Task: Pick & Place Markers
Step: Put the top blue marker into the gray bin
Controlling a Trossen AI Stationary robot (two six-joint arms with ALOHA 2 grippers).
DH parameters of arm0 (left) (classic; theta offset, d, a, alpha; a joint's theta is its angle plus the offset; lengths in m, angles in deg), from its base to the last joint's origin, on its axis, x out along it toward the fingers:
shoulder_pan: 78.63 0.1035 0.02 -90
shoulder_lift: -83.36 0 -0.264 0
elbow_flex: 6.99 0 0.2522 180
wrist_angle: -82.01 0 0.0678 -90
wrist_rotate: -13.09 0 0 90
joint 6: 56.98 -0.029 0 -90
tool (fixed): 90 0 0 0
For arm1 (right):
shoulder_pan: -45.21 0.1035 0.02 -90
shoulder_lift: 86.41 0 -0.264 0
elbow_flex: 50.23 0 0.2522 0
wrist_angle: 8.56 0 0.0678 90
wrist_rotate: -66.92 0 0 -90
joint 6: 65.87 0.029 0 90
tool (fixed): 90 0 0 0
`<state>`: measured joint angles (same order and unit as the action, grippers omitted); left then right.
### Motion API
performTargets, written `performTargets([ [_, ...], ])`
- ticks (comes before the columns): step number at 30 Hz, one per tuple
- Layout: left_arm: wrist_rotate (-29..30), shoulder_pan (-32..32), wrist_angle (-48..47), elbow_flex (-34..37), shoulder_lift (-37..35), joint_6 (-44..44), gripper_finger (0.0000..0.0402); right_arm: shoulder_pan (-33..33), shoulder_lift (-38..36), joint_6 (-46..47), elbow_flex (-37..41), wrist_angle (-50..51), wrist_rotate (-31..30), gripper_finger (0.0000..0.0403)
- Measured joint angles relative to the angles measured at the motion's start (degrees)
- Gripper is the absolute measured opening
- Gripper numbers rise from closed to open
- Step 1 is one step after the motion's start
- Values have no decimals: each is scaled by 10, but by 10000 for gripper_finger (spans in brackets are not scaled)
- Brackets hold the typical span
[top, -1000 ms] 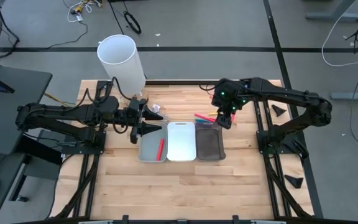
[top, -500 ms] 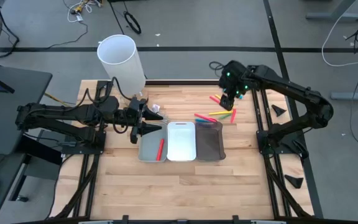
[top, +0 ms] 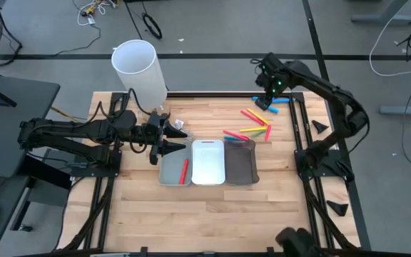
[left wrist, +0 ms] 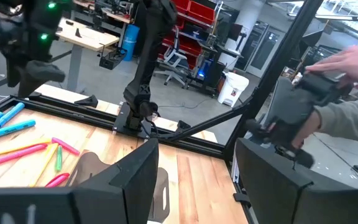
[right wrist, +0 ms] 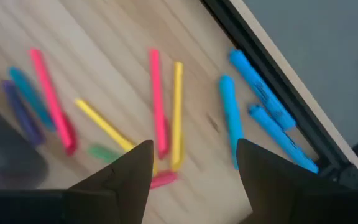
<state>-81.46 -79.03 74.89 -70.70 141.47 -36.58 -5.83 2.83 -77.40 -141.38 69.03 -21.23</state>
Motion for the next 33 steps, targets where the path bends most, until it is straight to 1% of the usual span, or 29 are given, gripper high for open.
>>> performTargets([
  [4,0,0,0,0,0,0,220,-32,34,-15,-7,6,0,233],
  [7,0,0,0,0,0,0,220,-49,70,-19,-31,23,-3,233],
  [13,0,0,0,0,0,0,220,-59,146,-15,-109,68,-71,233],
  [16,0,0,0,0,0,0,220,-60,174,-15,-136,78,-84,233],
  [19,0,0,0,0,0,0,220,-60,196,-24,-140,80,-85,233],
  [24,0,0,0,0,0,0,220,-68,233,-55,-140,115,-85,233],
  [33,0,0,0,0,0,0,220,-77,279,-60,-140,114,-85,233],
])
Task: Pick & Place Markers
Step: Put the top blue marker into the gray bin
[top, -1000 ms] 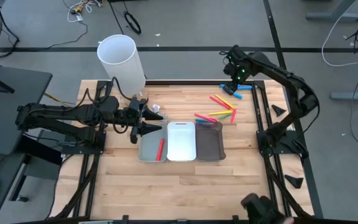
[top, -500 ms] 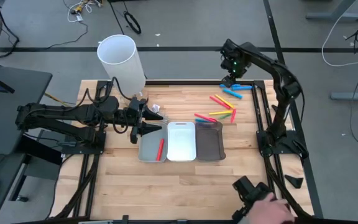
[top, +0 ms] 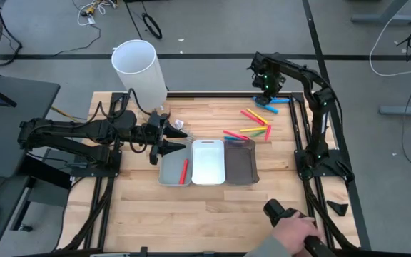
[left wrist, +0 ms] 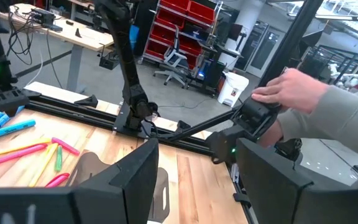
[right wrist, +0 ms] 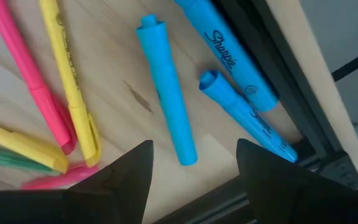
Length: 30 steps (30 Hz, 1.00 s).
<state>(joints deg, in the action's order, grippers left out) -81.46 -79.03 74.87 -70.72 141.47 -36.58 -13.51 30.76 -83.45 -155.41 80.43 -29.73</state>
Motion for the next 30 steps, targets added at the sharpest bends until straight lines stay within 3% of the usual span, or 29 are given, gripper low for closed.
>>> performTargets([
  [17,0,0,0,0,0,0,220,6,65,-9,0,5,1,231],
  [30,0,0,0,0,0,0,220,9,98,-9,0,-8,0,175],
])
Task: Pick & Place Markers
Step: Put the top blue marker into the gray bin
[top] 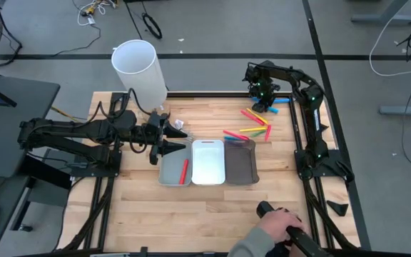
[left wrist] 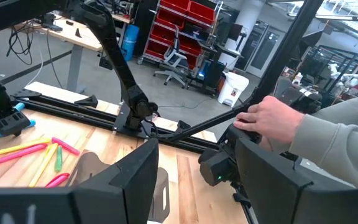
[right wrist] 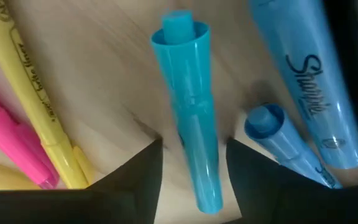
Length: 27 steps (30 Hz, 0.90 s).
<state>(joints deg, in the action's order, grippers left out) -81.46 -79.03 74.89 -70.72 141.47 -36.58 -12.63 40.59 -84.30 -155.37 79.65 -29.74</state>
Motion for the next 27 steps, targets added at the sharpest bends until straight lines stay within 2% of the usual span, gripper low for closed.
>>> performTargets([
  [6,0,0,0,0,0,0,220,0,2,-3,-1,-6,-2,143],
  [16,0,0,0,0,0,0,220,-2,3,-2,-1,-4,-2,54],
  [27,0,0,0,0,0,0,220,-2,-18,9,1,17,4,52],
])
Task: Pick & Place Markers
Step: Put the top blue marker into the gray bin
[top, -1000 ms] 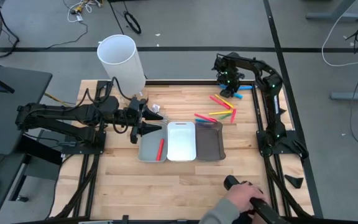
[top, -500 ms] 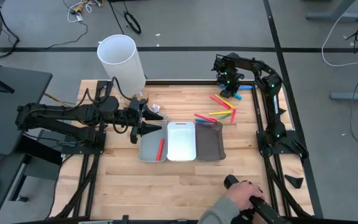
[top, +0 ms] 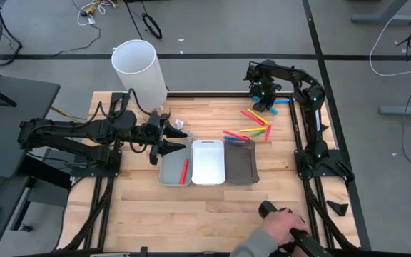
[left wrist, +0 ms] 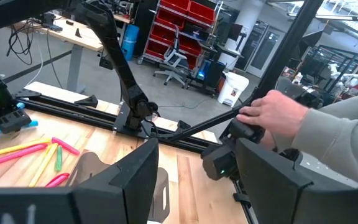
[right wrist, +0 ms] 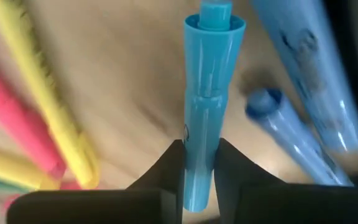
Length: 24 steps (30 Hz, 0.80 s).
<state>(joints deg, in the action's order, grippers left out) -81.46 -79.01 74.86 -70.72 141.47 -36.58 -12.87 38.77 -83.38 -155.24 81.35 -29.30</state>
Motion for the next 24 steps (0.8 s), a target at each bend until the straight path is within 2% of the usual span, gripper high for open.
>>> performTargets([
  [9,0,0,0,0,0,0,220,4,-70,10,0,39,10,52],
  [24,0,0,0,0,0,0,220,31,-186,21,-1,29,43,52],
])
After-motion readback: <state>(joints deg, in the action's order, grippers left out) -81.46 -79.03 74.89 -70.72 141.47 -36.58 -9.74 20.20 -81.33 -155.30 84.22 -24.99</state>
